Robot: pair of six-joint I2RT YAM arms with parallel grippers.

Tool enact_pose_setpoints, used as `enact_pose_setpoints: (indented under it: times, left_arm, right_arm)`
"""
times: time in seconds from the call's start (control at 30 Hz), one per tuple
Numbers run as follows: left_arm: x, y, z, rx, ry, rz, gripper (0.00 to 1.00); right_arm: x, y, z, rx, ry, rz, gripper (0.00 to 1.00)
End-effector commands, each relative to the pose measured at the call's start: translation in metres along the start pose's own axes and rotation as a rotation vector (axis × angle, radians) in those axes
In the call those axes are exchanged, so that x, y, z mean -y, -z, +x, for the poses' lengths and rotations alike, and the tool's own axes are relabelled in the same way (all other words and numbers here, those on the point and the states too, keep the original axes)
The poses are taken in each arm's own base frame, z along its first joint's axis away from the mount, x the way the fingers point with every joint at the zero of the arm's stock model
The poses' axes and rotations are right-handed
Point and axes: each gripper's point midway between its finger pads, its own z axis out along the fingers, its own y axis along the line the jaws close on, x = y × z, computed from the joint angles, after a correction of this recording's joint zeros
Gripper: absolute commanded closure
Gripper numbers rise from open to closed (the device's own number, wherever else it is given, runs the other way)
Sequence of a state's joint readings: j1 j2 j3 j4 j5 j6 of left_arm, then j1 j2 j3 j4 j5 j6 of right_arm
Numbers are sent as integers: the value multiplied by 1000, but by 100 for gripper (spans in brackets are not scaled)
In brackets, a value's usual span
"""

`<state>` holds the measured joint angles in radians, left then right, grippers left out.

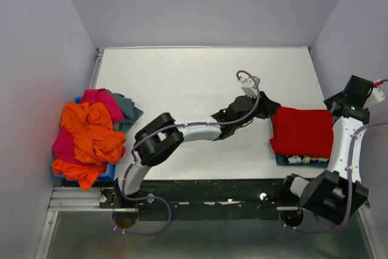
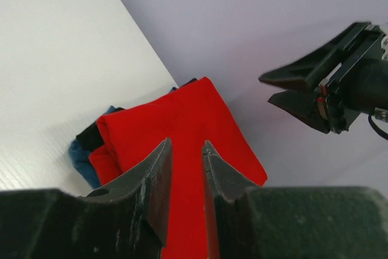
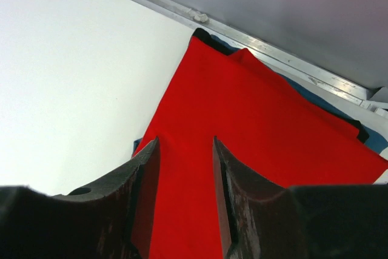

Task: Fold and stack the t-shirts
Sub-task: Put the neatly folded tshirt into the corner of the board with both arms

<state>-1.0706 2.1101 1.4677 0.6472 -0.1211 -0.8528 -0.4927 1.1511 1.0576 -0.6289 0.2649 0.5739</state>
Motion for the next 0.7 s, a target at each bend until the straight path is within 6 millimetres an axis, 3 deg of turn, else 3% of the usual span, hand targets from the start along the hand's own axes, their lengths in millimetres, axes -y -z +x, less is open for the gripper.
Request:
enact_pose_setpoints:
  times: [0.0,0.03,0.1,0.27,0.4,0.5,0.67]
  left_arm:
    - [13,21,-2,-33,-40,32,56]
    - [11,30,-9,-24,-62,9,52]
    - [1,49,-27,1,-93,-45,41]
    - [-44,107,-83,68,-136,-230,28]
    - [-77,161,-111,91,-225,-370,19]
    - [-101,211,-126,125,-313,-503,2]
    - [-123,289,-138,213,-396,-603,1]
  right_arm:
    - [-33,27,16,-5,35,-286,33]
    - [-43,34,22,-14,39,-358,27]
    - [-61,50,29,-20,66,-489,0]
    - [-107,90,45,-19,216,-645,0]
    - [-140,132,70,-8,304,-845,0]
    - [-145,158,88,7,339,-987,0]
    - [-140,184,124,-52,371,-1150,0]
